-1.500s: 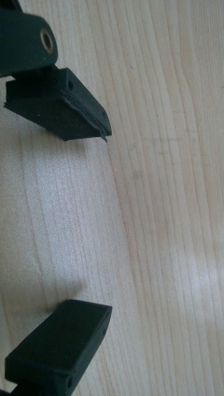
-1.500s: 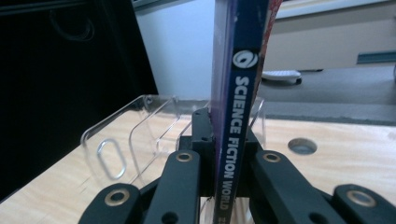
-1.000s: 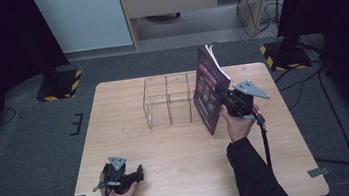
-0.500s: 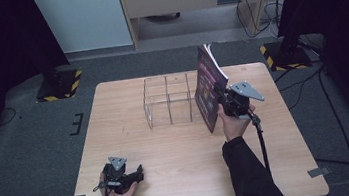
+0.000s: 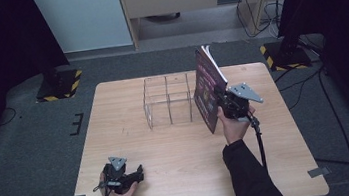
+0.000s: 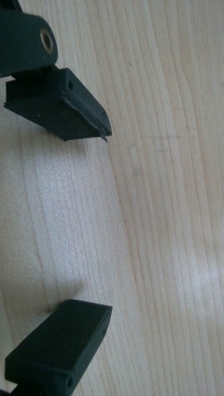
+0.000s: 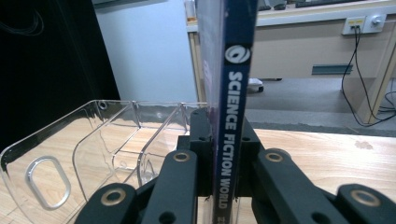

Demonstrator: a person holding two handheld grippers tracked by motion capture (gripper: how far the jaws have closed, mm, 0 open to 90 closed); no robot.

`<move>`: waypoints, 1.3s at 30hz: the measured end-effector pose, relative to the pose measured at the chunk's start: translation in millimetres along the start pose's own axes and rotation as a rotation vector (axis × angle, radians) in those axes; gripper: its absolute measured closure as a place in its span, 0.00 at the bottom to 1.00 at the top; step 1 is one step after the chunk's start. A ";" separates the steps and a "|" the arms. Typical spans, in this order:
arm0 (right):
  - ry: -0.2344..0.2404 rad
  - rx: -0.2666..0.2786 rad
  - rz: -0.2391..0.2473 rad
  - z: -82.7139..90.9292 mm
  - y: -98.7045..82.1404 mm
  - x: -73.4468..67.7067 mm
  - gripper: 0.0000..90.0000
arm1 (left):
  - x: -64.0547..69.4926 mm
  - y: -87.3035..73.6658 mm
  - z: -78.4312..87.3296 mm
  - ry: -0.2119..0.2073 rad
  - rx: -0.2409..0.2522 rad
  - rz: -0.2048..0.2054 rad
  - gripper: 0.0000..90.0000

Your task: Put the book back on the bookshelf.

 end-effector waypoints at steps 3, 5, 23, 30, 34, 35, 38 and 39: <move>0.004 -0.002 0.000 0.2 -0.1 0.1 0.90 | 0.0 0.0 0.0 0.000 0.000 0.000 0.13; 0.004 -0.002 0.000 0.4 -0.2 0.2 0.90 | 0.2 0.1 -0.1 0.000 0.002 0.002 0.13; -0.021 -0.037 -0.003 -1.0 -6.5 7.9 0.88 | 0.4 0.0 -0.1 -0.001 0.002 0.003 0.13; -0.027 -0.026 -0.016 0.3 -4.7 6.4 0.90 | 0.4 0.0 -0.1 0.000 0.002 0.003 0.13; -0.040 -0.028 -0.003 0.3 -3.5 5.6 0.90 | 0.4 0.0 -0.1 0.000 0.002 0.003 0.13; -0.047 -0.026 0.010 0.4 -3.0 4.4 0.90 | 0.4 0.0 -0.1 0.000 0.002 0.003 0.13; -0.071 -0.019 0.046 1.0 -0.8 -1.0 0.91 | 0.3 0.0 -0.1 0.000 0.002 0.002 0.13; -0.071 -0.019 0.046 1.0 -0.8 -1.0 0.91 | 0.3 0.0 -0.1 0.000 0.002 0.002 0.13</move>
Point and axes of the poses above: each handheld gripper's, and its own axes: z roughly backward along the jaws, y roughly out of its top, x roughly to its right, the point moved 5 cm from there along -z, roughly forward along the jaws, and after that the axes turned 1 degree about x, right-handed, at the moved point
